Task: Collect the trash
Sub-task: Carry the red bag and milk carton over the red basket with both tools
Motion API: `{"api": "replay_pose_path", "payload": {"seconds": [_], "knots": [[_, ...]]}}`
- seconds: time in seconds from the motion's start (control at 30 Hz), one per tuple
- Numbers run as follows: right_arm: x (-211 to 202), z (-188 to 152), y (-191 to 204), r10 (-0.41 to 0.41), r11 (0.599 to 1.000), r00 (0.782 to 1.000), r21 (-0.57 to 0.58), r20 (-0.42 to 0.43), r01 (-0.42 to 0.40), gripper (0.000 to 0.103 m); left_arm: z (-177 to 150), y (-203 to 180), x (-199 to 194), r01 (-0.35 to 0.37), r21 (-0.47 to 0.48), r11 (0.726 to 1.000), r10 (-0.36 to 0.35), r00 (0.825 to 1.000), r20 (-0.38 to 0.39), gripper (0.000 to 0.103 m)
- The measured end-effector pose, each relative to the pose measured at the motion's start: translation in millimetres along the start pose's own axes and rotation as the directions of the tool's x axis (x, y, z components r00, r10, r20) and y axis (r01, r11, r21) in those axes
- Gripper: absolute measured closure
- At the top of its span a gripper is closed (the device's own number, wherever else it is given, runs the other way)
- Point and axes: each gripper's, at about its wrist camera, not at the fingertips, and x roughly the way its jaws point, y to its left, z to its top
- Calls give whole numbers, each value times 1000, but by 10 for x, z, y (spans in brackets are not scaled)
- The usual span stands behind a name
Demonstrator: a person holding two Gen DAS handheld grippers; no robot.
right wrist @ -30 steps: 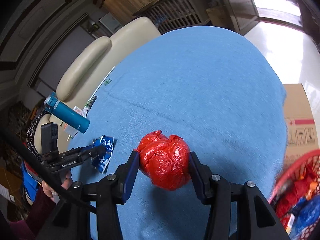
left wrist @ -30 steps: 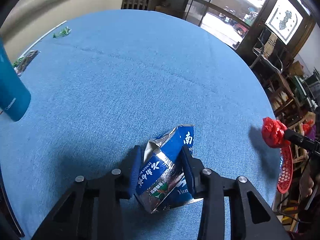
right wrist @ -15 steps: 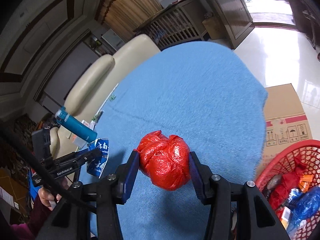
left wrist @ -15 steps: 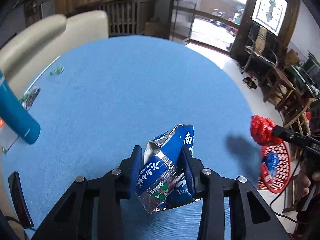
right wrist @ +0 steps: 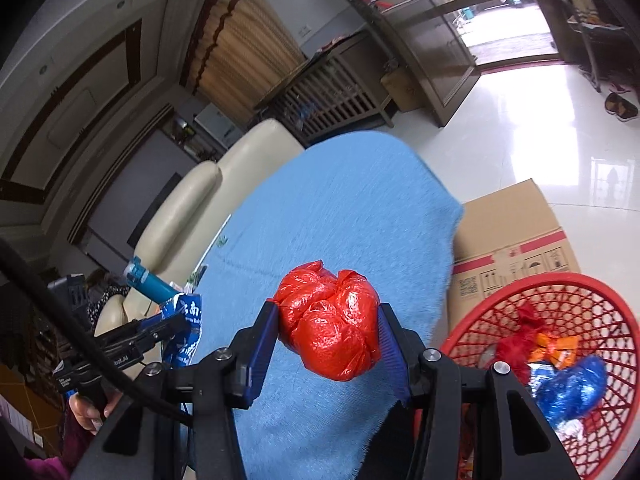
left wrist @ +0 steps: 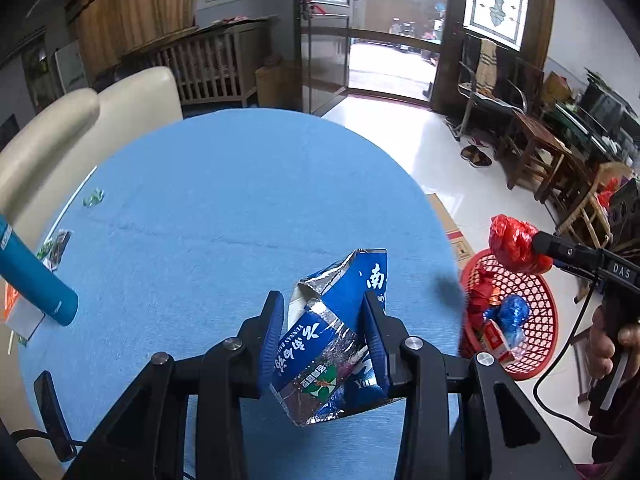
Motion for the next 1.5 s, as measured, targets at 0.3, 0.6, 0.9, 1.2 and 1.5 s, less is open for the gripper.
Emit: {"api": "replay_pose_path", "payload": {"seconds": [0.3,0.6,0.9,1.2,1.5], "knots": [[-377,44,-147,-4,999,997,32,77,1,51,43,-246,-163,3,54,999,-4,1000,14,62],[-641,51,-295,-9,998,992,62,128,1,51,125,-559,-200,25,116,993,-27,1000,14,62],[-817,63,-432,-9,996,986,91,164,-6,51,203,-880,-231,58,183,981,-61,998,9,62],[-953,41,-582,-6,992,982,123,189,-17,50,228,-1287,-203,78,256,964,-80,997,-4,62],[-1105,-7,-738,-2,987,976,156,217,-33,50,254,-1614,-196,62,317,946,-66,998,1,62]]}}
